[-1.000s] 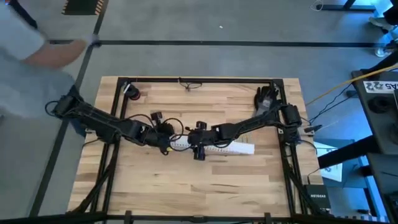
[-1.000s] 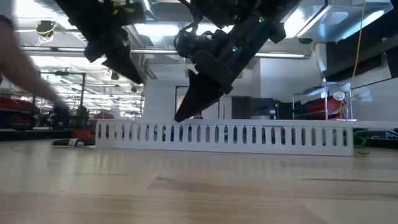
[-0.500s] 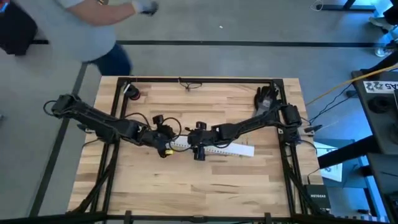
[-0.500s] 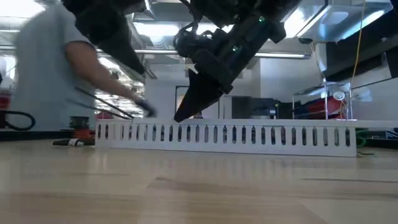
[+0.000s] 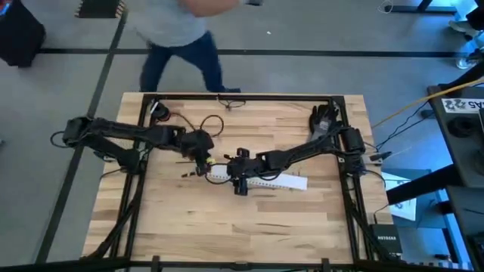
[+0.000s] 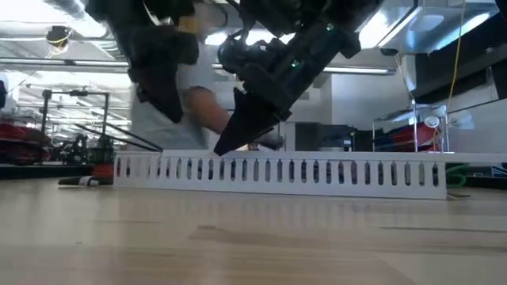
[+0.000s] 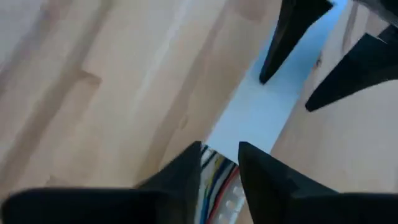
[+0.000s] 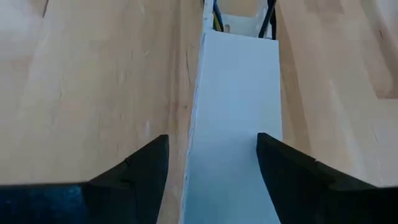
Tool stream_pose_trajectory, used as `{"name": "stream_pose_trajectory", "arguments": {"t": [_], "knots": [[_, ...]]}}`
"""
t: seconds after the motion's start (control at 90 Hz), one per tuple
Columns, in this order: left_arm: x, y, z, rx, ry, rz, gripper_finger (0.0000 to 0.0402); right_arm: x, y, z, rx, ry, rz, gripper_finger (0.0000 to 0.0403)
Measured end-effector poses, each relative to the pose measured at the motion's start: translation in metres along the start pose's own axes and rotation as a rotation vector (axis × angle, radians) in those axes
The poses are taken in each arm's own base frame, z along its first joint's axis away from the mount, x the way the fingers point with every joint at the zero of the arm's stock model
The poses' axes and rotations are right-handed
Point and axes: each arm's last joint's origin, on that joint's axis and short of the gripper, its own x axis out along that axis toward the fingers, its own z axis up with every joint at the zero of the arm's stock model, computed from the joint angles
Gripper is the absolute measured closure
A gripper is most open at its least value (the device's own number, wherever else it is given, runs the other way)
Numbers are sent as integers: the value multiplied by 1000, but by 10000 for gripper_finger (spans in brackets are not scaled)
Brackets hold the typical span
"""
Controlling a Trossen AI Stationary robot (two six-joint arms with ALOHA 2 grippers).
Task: Ziptie cables
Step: Close the cable duct
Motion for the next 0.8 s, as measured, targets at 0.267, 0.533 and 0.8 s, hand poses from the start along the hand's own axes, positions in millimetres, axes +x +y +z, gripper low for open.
{"name": "stream_pose_trajectory", "arguments": {"t": [0.267, 0.533, 0.8], "knots": [[35, 10, -2, 183, 138, -14, 260, 0, 0, 0, -1, 0, -1, 169], [51, 9, -7, 281, 214, -117, 299, 0, 0, -1, -2, 3, -2, 169], [40, 8, -5, 285, 178, -125, 372, 0, 0, -1, -3, 8, -3, 169]]}}
